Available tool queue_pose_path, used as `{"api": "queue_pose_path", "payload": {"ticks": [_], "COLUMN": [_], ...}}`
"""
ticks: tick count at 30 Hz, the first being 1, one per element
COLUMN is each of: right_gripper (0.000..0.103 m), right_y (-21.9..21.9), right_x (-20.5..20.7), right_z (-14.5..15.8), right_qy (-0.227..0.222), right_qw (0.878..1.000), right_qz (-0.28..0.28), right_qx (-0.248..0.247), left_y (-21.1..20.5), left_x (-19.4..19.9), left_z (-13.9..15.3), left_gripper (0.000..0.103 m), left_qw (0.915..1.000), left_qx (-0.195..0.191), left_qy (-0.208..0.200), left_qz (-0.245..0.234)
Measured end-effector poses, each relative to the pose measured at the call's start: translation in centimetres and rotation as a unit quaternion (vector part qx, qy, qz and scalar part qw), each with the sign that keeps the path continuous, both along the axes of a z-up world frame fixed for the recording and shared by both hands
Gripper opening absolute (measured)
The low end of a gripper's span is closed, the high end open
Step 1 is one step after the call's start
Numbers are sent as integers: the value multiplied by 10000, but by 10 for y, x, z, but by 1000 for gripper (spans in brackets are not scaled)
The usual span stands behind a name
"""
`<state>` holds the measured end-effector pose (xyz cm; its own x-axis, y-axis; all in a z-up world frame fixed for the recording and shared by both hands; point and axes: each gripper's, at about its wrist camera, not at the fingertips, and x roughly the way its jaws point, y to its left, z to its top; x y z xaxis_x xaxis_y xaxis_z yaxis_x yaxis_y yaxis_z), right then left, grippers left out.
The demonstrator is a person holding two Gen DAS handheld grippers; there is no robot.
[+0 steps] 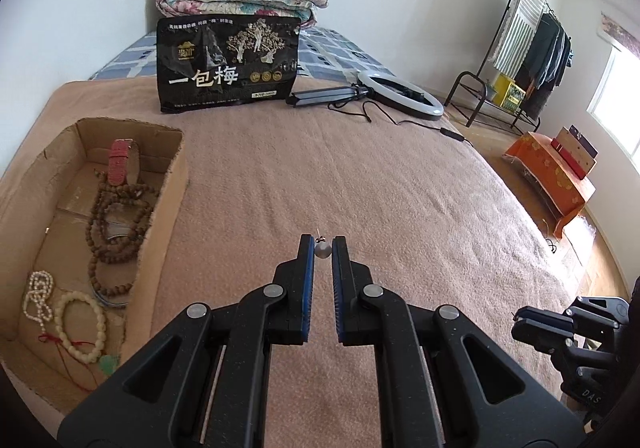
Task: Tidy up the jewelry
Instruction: 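Carry a pearl in each tool over the box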
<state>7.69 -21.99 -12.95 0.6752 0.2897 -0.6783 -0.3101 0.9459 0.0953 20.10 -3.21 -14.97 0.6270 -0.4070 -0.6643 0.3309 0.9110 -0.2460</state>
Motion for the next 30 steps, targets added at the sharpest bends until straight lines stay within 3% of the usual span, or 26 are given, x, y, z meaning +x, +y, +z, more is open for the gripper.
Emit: {"api": "queue_pose_path", "payload": {"ticks": [15, 30], "right_gripper": [6, 6], "right_y": [63, 149], "right_x": [47, 104], "right_z": [45, 64], "right_qy": [-299, -237], "right_qw": [9983, 9934], "right_qz": [488, 1106], "right_qx": [112, 209], "left_y": [89, 167], "left_x": [-20, -18], "left_z": [35, 27], "left_gripper": [7, 7], "left_qw": [9972, 9913], "left_qx": [182, 216], "left_qy": [-381, -334], "left_qz": [623, 1258]}}
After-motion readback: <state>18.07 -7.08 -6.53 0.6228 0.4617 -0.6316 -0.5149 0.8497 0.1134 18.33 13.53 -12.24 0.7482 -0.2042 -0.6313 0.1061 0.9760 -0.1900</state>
